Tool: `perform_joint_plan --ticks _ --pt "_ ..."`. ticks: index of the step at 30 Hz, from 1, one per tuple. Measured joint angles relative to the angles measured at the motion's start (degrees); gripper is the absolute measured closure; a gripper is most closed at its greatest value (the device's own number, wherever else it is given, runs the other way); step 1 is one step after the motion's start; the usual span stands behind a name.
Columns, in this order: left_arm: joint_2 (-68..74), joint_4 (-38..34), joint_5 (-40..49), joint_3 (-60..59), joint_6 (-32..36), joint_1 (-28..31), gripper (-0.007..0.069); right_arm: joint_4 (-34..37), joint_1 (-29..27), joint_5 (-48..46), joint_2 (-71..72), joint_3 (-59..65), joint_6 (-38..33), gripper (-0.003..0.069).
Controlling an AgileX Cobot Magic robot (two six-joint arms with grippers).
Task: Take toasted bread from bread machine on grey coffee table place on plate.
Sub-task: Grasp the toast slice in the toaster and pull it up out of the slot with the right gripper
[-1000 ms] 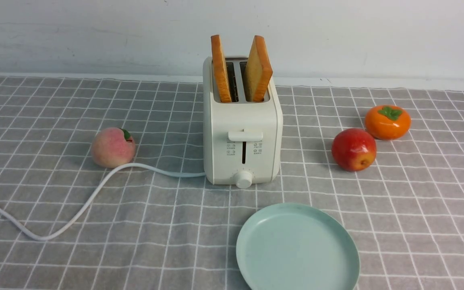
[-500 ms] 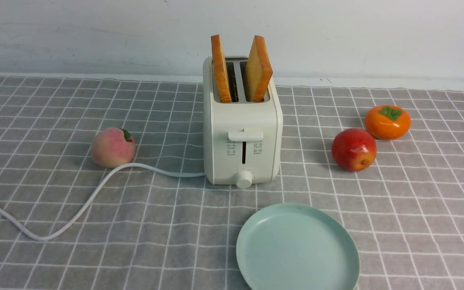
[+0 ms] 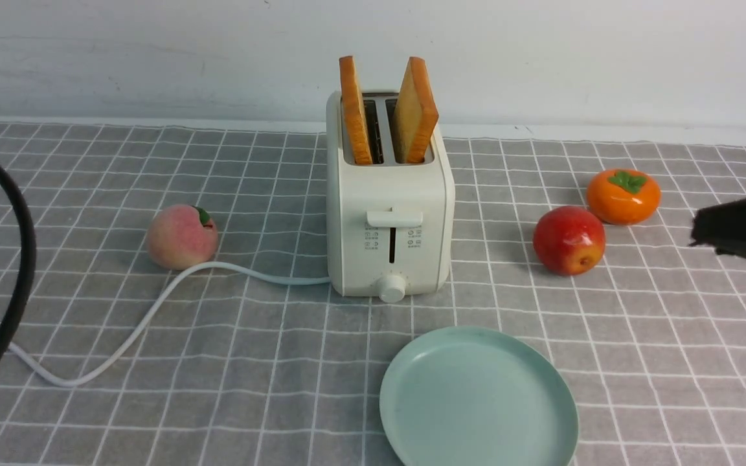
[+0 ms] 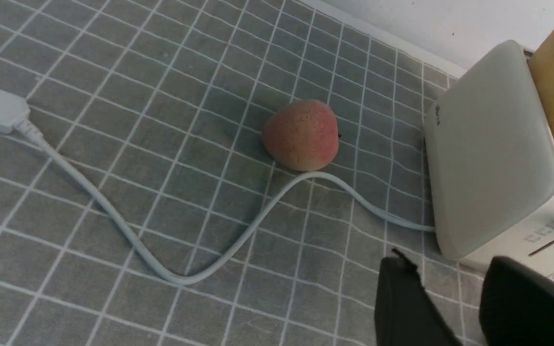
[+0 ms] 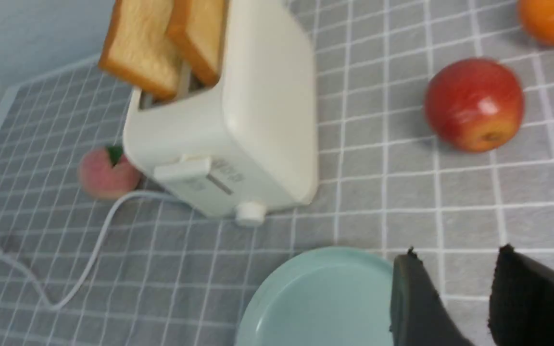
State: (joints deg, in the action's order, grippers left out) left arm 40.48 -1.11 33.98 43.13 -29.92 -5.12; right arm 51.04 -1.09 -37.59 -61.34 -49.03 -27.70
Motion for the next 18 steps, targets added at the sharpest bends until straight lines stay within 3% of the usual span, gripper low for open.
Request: perform_joint_plan --ticks 3,7,12,18 --pt "0.0 -1.5 -0.5 0.0 0.0 -3.6 0.0386 6.1 4.0 -2.3 -6.1 -2.9 -8.5 0.0419" --pt "0.1 -1.9 -1.0 0.0 0.0 -7.7 0.0386 9.4 7.9 -4.9 -13.5 -10.5 -12.7 0.0419" --pt "0.1 -2.5 -0.5 0.0 0.0 -9.5 0.0386 8.3 12.1 -3.1 -25.6 -26.0 -11.3 0.0400" --pt "0.1 -3.1 1.9 0.0 0.0 -9.5 0.0386 7.0 15.8 3.5 -38.9 -40.6 -7.6 0.0314"
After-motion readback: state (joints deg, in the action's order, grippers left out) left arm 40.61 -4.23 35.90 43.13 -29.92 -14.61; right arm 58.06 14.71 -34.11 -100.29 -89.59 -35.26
